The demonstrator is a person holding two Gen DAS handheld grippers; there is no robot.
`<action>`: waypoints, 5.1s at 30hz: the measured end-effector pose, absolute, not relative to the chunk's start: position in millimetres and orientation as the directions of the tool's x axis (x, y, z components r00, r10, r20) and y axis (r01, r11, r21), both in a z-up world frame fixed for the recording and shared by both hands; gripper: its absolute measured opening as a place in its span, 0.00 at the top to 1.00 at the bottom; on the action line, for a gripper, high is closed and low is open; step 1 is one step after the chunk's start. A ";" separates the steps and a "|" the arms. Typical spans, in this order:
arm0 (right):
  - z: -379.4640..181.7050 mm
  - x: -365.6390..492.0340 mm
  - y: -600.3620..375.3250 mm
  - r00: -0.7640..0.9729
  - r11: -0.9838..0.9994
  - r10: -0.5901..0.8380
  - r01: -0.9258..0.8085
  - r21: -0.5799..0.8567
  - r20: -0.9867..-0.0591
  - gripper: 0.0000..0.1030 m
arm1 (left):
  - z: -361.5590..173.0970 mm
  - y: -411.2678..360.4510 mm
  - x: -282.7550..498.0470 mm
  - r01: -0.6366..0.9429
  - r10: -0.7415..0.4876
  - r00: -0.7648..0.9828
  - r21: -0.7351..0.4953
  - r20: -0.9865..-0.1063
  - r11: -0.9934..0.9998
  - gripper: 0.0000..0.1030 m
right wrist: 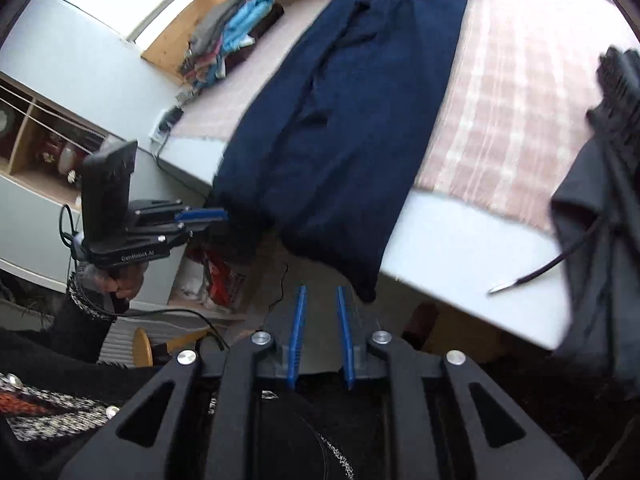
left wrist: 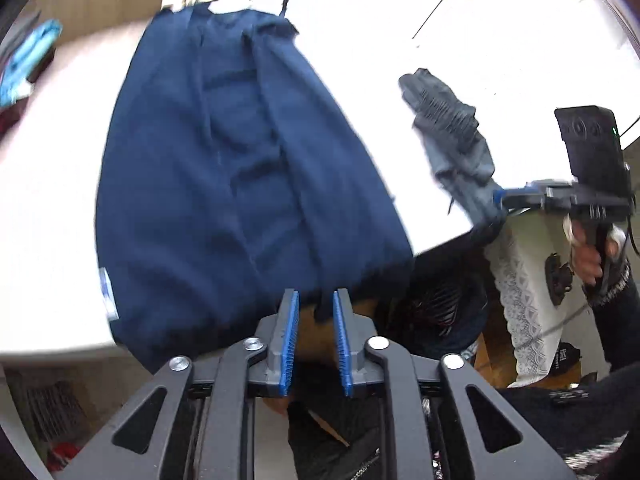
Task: Fold clothes
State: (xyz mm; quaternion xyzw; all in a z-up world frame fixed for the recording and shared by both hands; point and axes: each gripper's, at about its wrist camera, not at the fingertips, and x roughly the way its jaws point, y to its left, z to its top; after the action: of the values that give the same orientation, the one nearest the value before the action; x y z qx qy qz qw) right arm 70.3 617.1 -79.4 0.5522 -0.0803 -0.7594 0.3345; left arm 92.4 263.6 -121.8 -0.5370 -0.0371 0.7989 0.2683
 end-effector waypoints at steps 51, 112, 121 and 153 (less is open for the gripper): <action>-153.6 -442.5 577.5 -0.431 -0.901 -0.431 0.158 0.404 -0.793 0.72 | -175.7 332.6 -290.3 -0.364 0.402 -0.384 -0.264 -0.831 -0.893 0.69; -118.3 -13.4 525.8 -0.408 -0.852 -0.519 0.172 0.495 -0.751 0.80 | -169.0 108.9 83.0 -0.266 0.508 -0.284 -0.443 -0.813 -0.856 0.59; -137.2 -94.0 423.5 -0.239 -0.840 -0.533 0.263 0.474 -0.812 0.80 | -194.0 207.1 123.1 -0.405 0.532 -0.260 -0.409 -0.806 -0.818 0.59; -149.5 -292.8 381.6 -0.138 -0.775 -0.529 0.479 0.411 -0.837 0.97 | -175.2 258.2 103.4 -0.364 0.425 -0.386 -0.288 -0.819 -0.886 0.99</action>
State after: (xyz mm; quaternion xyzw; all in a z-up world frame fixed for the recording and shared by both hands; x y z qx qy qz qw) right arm -292.8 381.6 -149.5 0.5649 -0.0221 -0.7540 0.3344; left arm 103.4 258.1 -175.2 -0.5009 -0.0305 0.8318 0.2371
